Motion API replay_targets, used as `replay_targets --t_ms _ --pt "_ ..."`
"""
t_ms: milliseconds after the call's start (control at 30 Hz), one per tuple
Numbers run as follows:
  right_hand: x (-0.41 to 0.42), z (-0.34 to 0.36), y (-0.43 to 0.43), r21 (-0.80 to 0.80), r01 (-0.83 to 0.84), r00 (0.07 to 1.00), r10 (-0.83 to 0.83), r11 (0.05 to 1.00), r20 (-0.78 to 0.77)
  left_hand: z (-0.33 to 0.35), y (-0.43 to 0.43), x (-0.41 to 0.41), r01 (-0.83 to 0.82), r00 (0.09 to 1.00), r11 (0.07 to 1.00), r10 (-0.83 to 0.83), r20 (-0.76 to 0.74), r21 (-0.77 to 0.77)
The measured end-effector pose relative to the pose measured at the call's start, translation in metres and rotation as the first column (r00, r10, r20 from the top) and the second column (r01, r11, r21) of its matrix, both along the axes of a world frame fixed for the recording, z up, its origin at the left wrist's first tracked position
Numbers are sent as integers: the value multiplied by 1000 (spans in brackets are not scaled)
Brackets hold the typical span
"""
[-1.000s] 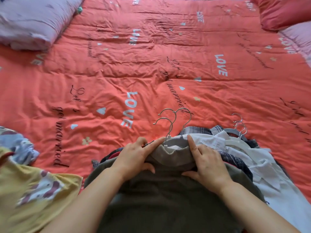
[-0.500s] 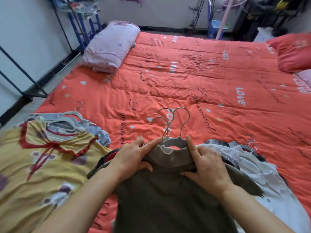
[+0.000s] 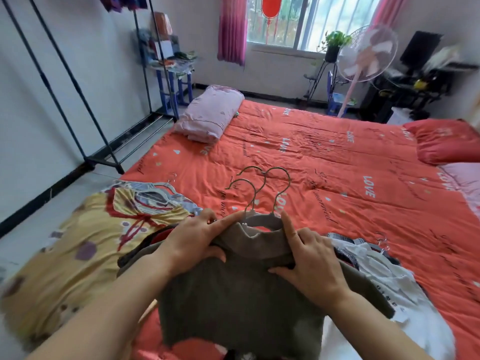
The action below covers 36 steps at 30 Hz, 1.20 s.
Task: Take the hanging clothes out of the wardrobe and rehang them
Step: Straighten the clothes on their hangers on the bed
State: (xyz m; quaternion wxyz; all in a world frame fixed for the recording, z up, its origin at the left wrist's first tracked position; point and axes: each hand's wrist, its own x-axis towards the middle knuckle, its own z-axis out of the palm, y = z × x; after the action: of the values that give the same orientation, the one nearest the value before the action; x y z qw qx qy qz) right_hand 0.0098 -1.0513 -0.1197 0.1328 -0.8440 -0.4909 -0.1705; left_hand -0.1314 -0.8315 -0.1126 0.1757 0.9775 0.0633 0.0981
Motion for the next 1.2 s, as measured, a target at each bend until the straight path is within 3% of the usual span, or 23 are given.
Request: replay_targets --t_ms 267,467,933,1200 --pt "-90 31 -9 94 -46 999 48 994 -16 59 -12 -94 22 999 996 -25 38 82" --pt "-103 32 19 76 -34 998 38 997 -52 60 27 -99 49 999 996 -49 -13 79" --pt "7 -97 154 -171 135 953 -175 976 -246 -110 167 47 108 986 990 -118 -114 -89" --pt "78 -151 186 -235 175 944 -230 956 -235 -166 200 128 92 976 986 -117 -183 -138"
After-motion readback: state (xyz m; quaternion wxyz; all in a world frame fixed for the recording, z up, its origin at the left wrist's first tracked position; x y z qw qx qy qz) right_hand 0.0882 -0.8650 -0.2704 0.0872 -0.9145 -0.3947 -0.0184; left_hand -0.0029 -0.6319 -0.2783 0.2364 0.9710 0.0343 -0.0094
